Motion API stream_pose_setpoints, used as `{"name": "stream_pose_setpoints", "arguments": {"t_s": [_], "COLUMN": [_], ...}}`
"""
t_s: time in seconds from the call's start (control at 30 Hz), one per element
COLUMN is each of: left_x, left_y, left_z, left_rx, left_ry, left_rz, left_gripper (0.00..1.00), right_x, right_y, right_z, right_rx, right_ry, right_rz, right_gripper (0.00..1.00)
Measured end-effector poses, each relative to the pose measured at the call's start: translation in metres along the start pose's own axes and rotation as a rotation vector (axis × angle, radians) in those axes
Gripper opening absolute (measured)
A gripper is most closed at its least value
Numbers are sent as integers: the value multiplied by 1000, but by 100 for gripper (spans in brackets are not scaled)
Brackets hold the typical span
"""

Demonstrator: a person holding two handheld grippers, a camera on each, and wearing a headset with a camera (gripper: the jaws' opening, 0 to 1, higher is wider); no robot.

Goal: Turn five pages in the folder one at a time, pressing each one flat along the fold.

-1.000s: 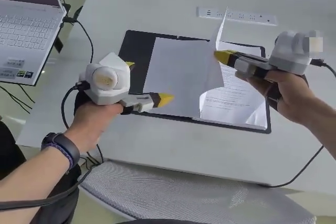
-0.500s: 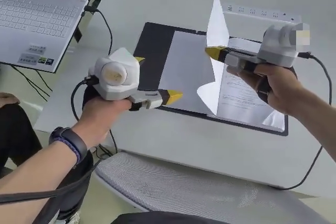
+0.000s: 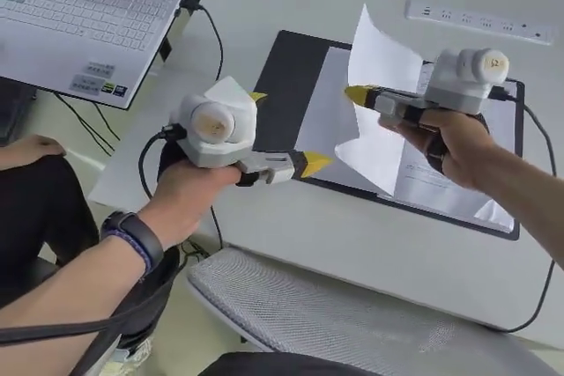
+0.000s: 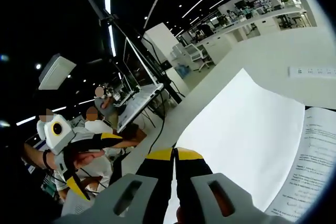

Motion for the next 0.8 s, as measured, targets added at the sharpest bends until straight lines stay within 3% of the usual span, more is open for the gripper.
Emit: {"name": "stream_pose_setpoints", "arguments": {"t_s": [0.53,0.8], "left_x": [4,4], "left_y": [-13,-16], "left_z": [3,2], "left_rx": [-1,-6], "left_ry": [-15,-22], "left_rz": [1,2], "left_gripper": [83,83], "right_x": [33,55], "right_y": [37,50], "right_z": [10,36], "right_rx": [0,31], "right_ry": [59,104], "right_rz": [-79,-117], "right_gripper": [0,0]}}
Point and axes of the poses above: the centre of the closed fingertips' face, and the gripper's own axes: y roughly forward along the fingers, z roughly to its right, x roughly out of its underside, the point moved 3 cm from there along -y, roughly backward along the fingers, and after that the axes turned 5 degrees about -y, right-handed, at the moved point
